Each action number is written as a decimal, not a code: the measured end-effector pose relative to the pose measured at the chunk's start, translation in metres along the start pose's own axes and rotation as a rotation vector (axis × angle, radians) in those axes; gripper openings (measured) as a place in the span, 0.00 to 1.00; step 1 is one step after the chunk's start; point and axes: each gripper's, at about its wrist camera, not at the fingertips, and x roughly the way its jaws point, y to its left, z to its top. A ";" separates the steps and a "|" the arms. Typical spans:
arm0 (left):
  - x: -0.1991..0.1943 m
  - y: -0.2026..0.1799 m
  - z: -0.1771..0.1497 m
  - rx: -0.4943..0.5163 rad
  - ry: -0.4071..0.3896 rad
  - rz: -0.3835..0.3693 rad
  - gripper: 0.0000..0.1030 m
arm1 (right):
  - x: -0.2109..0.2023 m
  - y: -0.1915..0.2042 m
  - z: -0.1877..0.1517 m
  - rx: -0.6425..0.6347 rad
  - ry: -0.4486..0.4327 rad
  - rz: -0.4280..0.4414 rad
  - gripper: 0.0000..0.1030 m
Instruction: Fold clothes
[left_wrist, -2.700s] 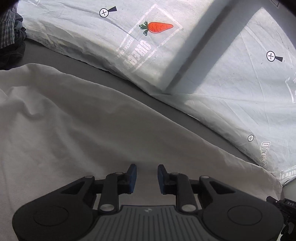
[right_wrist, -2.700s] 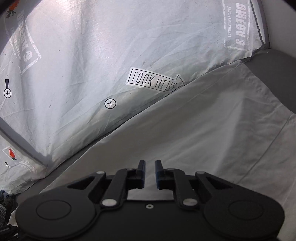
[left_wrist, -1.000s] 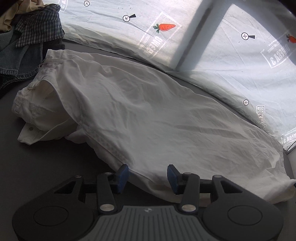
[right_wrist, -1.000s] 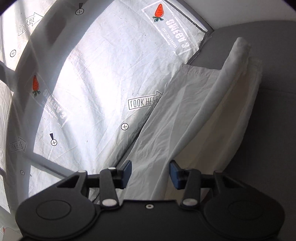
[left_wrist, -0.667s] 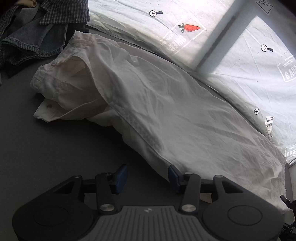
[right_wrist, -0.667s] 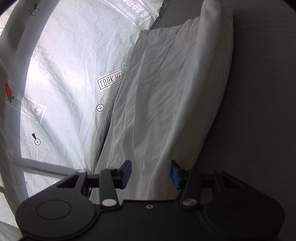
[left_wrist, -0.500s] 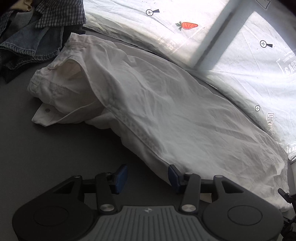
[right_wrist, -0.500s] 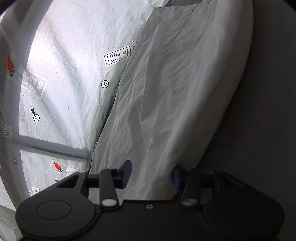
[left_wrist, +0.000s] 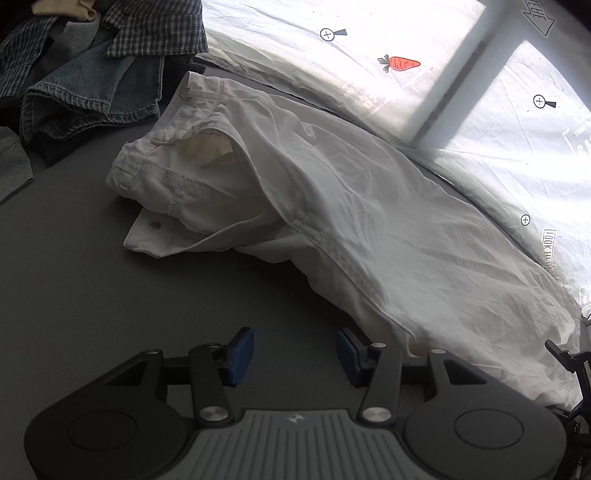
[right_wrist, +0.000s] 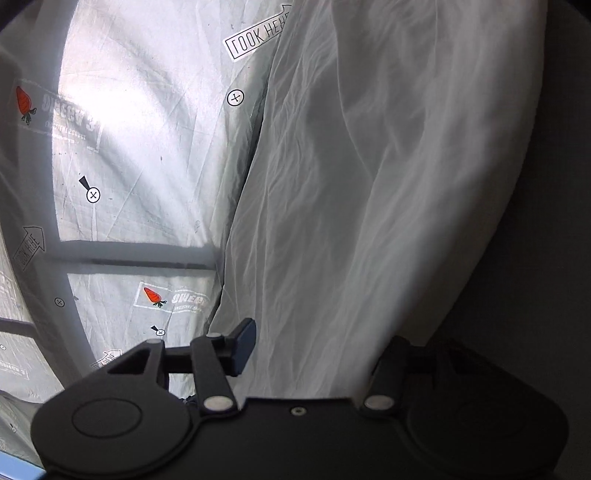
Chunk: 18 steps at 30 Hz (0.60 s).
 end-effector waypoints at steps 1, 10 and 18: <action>-0.002 0.004 0.003 0.005 -0.002 -0.001 0.50 | 0.008 0.008 -0.008 -0.025 0.009 -0.022 0.57; -0.003 0.036 0.042 0.133 -0.041 -0.018 0.56 | -0.002 0.028 -0.030 0.110 -0.124 0.185 0.57; 0.026 0.061 0.056 0.194 0.007 -0.066 0.56 | 0.005 0.019 -0.066 0.200 -0.169 0.104 0.56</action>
